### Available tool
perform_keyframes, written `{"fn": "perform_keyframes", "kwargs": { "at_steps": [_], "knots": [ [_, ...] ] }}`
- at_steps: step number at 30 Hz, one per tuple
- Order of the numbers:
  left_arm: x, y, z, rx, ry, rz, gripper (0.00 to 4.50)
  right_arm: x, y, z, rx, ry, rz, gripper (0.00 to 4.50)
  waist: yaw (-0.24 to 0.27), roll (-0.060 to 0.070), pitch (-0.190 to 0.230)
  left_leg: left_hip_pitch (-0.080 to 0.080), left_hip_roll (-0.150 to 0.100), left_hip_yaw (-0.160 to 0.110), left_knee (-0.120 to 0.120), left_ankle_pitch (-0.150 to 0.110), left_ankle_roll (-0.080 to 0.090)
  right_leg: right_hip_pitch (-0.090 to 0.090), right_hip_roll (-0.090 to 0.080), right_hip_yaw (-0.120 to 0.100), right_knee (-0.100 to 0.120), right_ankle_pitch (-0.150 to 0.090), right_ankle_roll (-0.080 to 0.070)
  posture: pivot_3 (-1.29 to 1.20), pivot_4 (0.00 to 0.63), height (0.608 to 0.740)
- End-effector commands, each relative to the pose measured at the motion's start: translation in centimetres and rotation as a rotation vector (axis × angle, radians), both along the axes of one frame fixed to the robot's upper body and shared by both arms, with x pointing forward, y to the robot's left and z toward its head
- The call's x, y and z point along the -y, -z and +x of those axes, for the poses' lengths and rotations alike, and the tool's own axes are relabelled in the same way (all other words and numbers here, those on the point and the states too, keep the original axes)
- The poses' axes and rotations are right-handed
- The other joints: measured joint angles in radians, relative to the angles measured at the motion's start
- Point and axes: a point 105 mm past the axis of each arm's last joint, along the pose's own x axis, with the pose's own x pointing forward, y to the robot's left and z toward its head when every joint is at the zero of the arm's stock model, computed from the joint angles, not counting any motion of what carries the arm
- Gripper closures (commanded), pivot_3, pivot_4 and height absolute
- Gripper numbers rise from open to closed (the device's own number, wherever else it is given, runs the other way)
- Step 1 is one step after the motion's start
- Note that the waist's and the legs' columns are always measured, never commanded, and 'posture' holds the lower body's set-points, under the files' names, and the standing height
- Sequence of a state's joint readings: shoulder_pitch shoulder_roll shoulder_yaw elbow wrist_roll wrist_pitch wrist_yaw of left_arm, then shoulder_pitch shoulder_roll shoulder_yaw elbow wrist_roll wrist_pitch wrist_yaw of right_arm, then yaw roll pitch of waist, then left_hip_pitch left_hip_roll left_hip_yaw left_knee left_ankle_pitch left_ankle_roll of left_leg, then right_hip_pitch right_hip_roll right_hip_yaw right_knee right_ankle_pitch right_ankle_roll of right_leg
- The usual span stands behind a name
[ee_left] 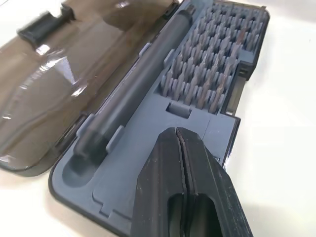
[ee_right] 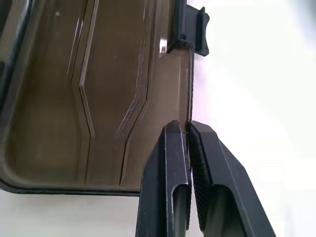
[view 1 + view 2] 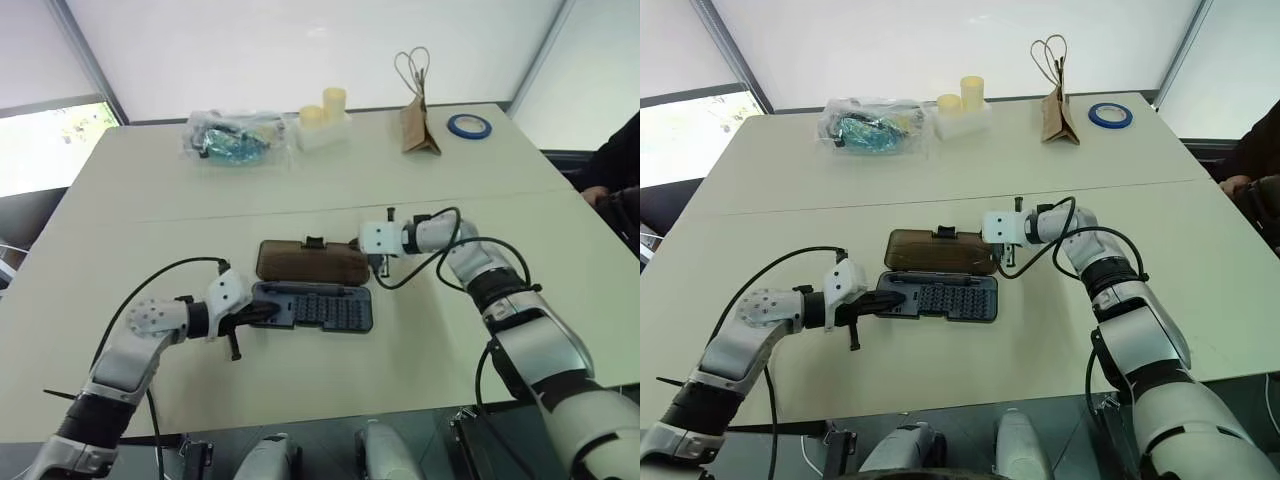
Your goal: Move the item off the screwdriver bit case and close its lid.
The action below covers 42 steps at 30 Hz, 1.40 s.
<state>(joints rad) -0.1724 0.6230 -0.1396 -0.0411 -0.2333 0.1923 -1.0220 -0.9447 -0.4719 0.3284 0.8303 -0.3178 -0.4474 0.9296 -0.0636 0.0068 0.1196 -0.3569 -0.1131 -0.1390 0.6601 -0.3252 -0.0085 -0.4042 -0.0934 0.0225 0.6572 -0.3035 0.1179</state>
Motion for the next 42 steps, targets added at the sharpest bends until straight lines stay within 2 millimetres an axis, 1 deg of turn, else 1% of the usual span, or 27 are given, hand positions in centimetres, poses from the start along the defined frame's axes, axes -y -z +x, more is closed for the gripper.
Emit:
{"fn": "perform_keyframes", "kwargs": {
  "at_steps": [1,2,6,9,12,15,18,21,24,26,28,30,31,35,37,38,40,42],
  "knots": [
    [-0.5,3.2,-1.0,-0.141,-0.027,0.047,4.50,-1.6,-4.6,-0.6,0.127,-0.060,0.091,4.50,0.003,0.000,0.000,0.000,0.000,0.000,0.000,0.000,0.000,0.000,0.000,0.000,0.000,0.000,0.000,0.00,0.150,0.740],
    [-0.5,3.2,-1.0,-0.142,-0.027,0.047,4.50,-1.7,-4.8,-0.9,0.138,-0.065,0.088,4.50,0.005,0.000,0.000,0.000,0.000,0.000,0.000,0.000,0.000,0.000,0.000,0.000,0.000,0.000,0.000,0.00,0.150,0.740],
    [-0.1,3.0,-0.9,-0.154,-0.034,0.023,4.50,-2.6,-5.5,-3.0,0.149,-0.122,0.101,4.50,0.022,0.000,0.000,-0.001,0.000,0.000,0.000,0.000,0.000,0.000,0.000,0.000,0.000,0.000,0.000,0.00,0.150,0.740],
    [0.4,2.5,-0.9,-0.163,-0.044,-0.020,4.50,-2.6,-4.6,-4.2,0.129,-0.133,0.065,4.50,0.021,0.000,0.000,-0.001,0.000,0.000,0.000,0.000,0.000,-0.001,0.000,0.000,-0.001,0.000,0.000,0.00,0.150,0.740],
    [0.8,1.7,-0.7,-0.162,-0.063,-0.080,4.50,-2.3,-3.7,-4.8,0.095,-0.124,0.043,4.50,0.022,0.000,0.000,-0.001,0.000,0.000,-0.001,0.000,0.000,0.000,0.000,0.000,-0.001,0.000,0.000,0.00,0.150,0.740],
    [0.9,0.0,-0.2,-0.174,-0.091,-0.178,4.50,-2.2,-3.4,-4.8,0.091,-0.112,0.045,4.50,0.022,0.000,0.000,-0.001,0.000,0.000,-0.001,0.000,0.000,0.000,0.000,0.000,-0.001,0.000,0.000,0.00,0.150,0.740],
    [0.5,-2.7,0.7,-0.227,-0.148,-0.341,4.50,-2.2,-3.4,-4.7,0.094,-0.106,0.046,4.50,0.020,-0.001,0.002,-0.001,0.000,0.000,-0.001,0.000,0.000,-0.001,0.000,0.000,-0.002,0.000,0.000,0.00,0.150,0.740],
    [-0.2,-5.2,1.3,-0.299,-0.170,-0.506,4.50,-2.1,-3.5,-4.5,0.104,-0.101,0.042,4.50,0.021,-0.002,0.006,-0.004,0.000,0.000,0.001,0.000,0.000,-0.003,0.000,0.000,-0.001,0.000,0.000,0.00,0.150,0.740],
    [-1.5,-7.4,2.3,-0.311,-0.205,-0.636,4.50,-2.1,-3.5,-4.4,0.110,-0.100,0.037,4.50,0.021,-0.002,0.006,-0.011,0.000,0.000,0.004,0.000,0.000,-0.008,0.000,-0.001,0.000,0.000,0.000,0.00,0.150,0.740],
    [-3.0,-8.4,4.0,-0.263,-0.279,-0.691,4.50,-2.0,-3.5,-4.3,0.112,-0.097,0.028,4.50,0.021,-0.002,0.006,-0.012,0.000,0.000,0.005,0.000,0.000,-0.009,0.000,-0.001,-0.001,0.000,0.000,0.00,0.150,0.740],
    [-4.4,-9.0,5.4,-0.219,-0.352,-0.723,4.50,-2.0,-3.5,-4.2,0.112,-0.091,0.028,4.50,0.021,-0.003,0.007,-0.013,0.000,0.000,0.005,0.000,0.000,-0.009,0.000,-0.002,-0.001,0.000,0.000,0.00,0.150,0.740],
    [-6.0,-8.9,7.7,-0.129,-0.478,-0.704,4.50,-1.9,-3.7,-4.2,0.117,-0.081,0.027,4.50,0.022,-0.003,0.007,-0.013,0.000,-0.001,0.005,0.000,-0.001,-0.009,0.000,-0.003,-0.001,0.000,0.000,0.00,0.150,0.740],
    [-6.4,-8.5,8.6,-0.110,-0.520,-0.681,4.50,-1.8,-3.7,-4.1,0.116,-0.072,0.024,4.50,0.023,-0.003,0.007,-0.013,-0.001,-0.001,0.005,0.000,-0.001,-0.009,-0.001,-0.003,-0.001,0.000,0.000,0.00,0.150,0.740],
    [-6.6,-7.3,11.0,-0.042,-0.596,-0.590,4.50,-1.6,-3.7,-3.9,0.118,-0.048,0.026,4.50,0.021,-0.004,0.007,-0.014,-0.001,-0.001,0.006,0.000,-0.001,-0.009,-0.001,-0.004,-0.001,0.000,0.000,0.00,0.150,0.740],
    [-6.0,-6.3,11.8,-0.038,-0.596,-0.523,4.50,-1.6,-3.8,-3.9,0.124,-0.039,0.030,4.50,0.023,-0.004,0.007,-0.017,-0.002,-0.001,0.007,0.000,-0.001,-0.012,-0.002,-0.004,0.000,0.000,0.000,0.00,0.150,0.740],
    [-5.3,-5.5,11.9,-0.037,-0.559,-0.461,4.50,-1.6,-3.9,-3.8,0.125,-0.034,0.031,4.50,0.022,-0.005,0.007,-0.018,-0.002,-0.001,0.007,0.000,-0.001,-0.014,-0.002,-0.005,0.001,0.000,0.000,0.00,0.150,0.740],
    [-3.7,-4.3,11.5,-0.062,-0.459,-0.379,4.50,-1.6,-3.9,-3.8,0.124,-0.027,0.036,4.50,0.020,-0.005,0.007,-0.019,-0.004,0.000,0.007,0.000,-0.001,-0.017,-0.003,-0.005,0.005,0.000,0.000,0.00,0.150,0.740],
    [-2.4,-3.4,11.0,-0.115,-0.358,-0.342,4.50,-1.7,-4.0,-3.8,0.124,-0.023,0.039,4.50,0.020,-0.005,0.007,-0.020,-0.004,0.000,0.007,0.001,-0.001,-0.019,-0.004,-0.005,0.006,0.000,0.000,0.00,0.150,0.740]
  ]
}}
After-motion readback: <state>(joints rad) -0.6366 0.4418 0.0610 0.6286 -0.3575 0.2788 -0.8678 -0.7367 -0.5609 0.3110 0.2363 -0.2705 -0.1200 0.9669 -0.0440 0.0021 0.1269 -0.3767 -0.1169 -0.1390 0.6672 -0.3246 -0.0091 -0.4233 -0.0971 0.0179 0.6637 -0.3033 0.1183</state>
